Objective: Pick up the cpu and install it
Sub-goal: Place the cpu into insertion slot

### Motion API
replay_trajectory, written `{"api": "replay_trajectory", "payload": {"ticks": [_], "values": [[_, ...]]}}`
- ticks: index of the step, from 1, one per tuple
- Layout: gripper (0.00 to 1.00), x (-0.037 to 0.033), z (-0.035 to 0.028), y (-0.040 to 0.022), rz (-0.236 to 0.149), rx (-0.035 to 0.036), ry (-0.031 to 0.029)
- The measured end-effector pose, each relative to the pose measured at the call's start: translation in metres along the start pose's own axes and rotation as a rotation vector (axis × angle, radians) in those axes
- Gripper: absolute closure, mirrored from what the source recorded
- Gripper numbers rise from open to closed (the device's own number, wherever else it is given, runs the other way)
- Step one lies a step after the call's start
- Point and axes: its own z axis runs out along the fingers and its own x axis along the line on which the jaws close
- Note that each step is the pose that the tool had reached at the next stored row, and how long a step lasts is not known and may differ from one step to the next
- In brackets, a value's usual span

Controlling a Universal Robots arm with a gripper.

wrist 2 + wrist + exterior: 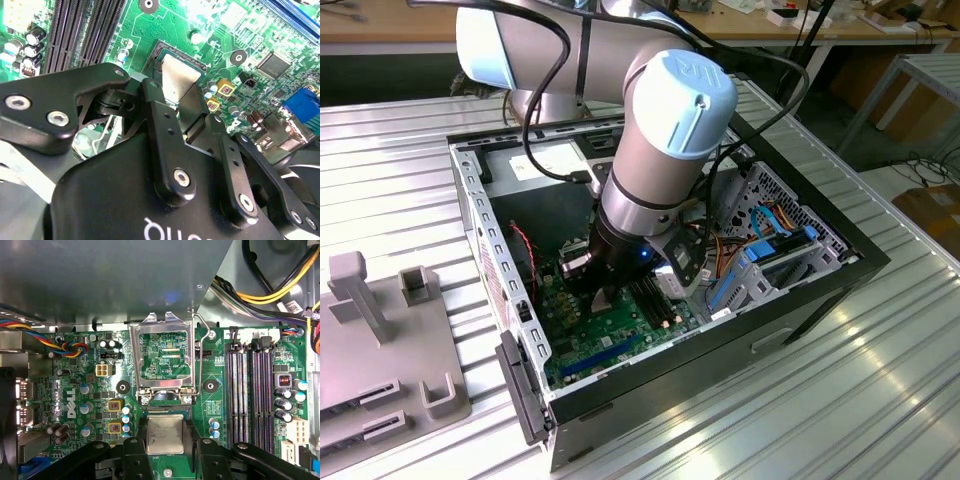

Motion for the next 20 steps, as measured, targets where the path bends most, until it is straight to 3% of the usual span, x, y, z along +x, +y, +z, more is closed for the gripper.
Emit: {"api": "replay_trajectory", "payload": {"ticks": [20], "values": [[0.59, 0.0013, 0.0005, -0.0005, 0.000, -0.0022, 0.0001]]}}
